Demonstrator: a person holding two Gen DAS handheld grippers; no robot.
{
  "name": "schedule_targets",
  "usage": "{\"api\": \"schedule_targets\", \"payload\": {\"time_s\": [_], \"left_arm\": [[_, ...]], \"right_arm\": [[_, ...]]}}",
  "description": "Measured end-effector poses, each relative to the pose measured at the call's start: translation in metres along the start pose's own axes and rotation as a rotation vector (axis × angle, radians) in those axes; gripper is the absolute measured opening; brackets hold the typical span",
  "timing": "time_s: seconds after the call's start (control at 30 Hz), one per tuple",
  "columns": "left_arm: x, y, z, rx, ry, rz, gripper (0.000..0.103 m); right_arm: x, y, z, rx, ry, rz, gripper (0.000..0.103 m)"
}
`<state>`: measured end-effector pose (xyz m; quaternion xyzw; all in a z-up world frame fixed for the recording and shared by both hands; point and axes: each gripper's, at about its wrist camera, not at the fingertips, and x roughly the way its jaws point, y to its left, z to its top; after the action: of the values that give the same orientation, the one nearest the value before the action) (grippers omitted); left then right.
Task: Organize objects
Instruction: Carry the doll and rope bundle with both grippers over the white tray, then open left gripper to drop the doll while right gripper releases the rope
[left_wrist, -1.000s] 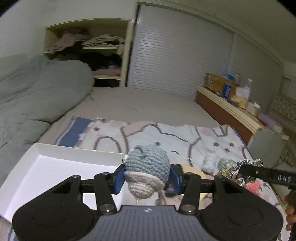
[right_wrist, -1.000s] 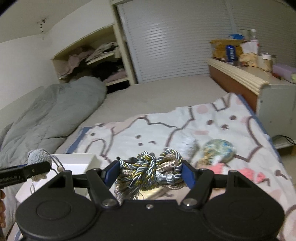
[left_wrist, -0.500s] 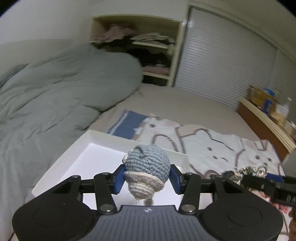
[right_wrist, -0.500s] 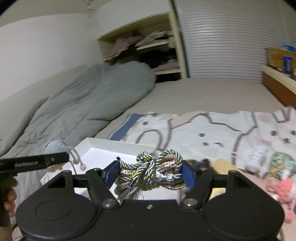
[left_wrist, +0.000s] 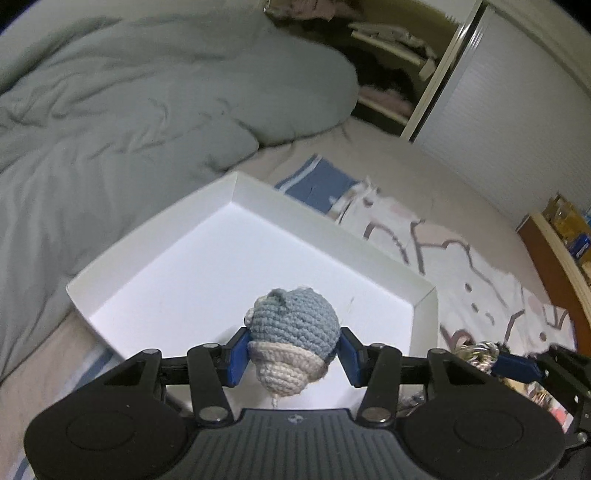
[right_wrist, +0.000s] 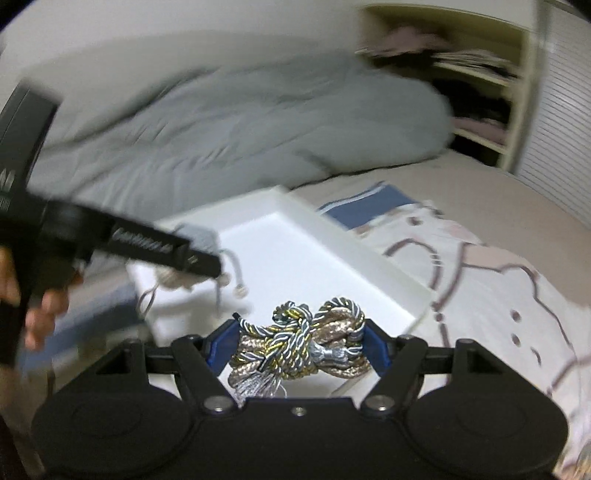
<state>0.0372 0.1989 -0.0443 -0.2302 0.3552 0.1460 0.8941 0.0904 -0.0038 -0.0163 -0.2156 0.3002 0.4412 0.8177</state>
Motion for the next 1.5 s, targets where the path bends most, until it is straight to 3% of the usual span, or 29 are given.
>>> {"api": "schedule_targets", "payload": {"time_s": [0.3,0.47,0.63,0.67,0.73,0.77,1.17,1.5], "left_arm": [[0.018,0.001,-0.013,-0.051,0.105,-0.031,0.051],[0.026,0.005,-0.019,-0.131,0.142,-0.034,0.051],[0.029,0.001,-0.019,-0.095,0.125,-0.006,0.053],[0.030,0.000,-0.018,-0.088,0.122,-0.003,0.054],[0.030,0.000,-0.018,-0.081,0.125,0.003,0.070],[0.030,0.000,-0.018,-0.079,0.122,0.009,0.073],[0.021,-0.003,-0.015,-0.029,0.089,0.066,0.075],[0.005,-0.012,-0.009,0.066,0.025,0.105,0.087]], "right_arm": [[0.025,0.011,0.003,-0.128,0.160,0.162,0.072],[0.034,0.014,0.001,-0.135,0.193,0.167,0.073],[0.042,0.015,-0.004,-0.147,0.229,0.140,0.073],[0.041,0.015,-0.005,-0.143,0.228,0.139,0.074],[0.039,0.015,-0.006,-0.133,0.209,0.117,0.082],[0.037,0.015,-0.006,-0.129,0.198,0.109,0.085],[0.024,0.009,-0.004,-0.089,0.165,0.111,0.085],[0.000,-0.007,-0.008,0.068,0.064,0.084,0.089]]}}
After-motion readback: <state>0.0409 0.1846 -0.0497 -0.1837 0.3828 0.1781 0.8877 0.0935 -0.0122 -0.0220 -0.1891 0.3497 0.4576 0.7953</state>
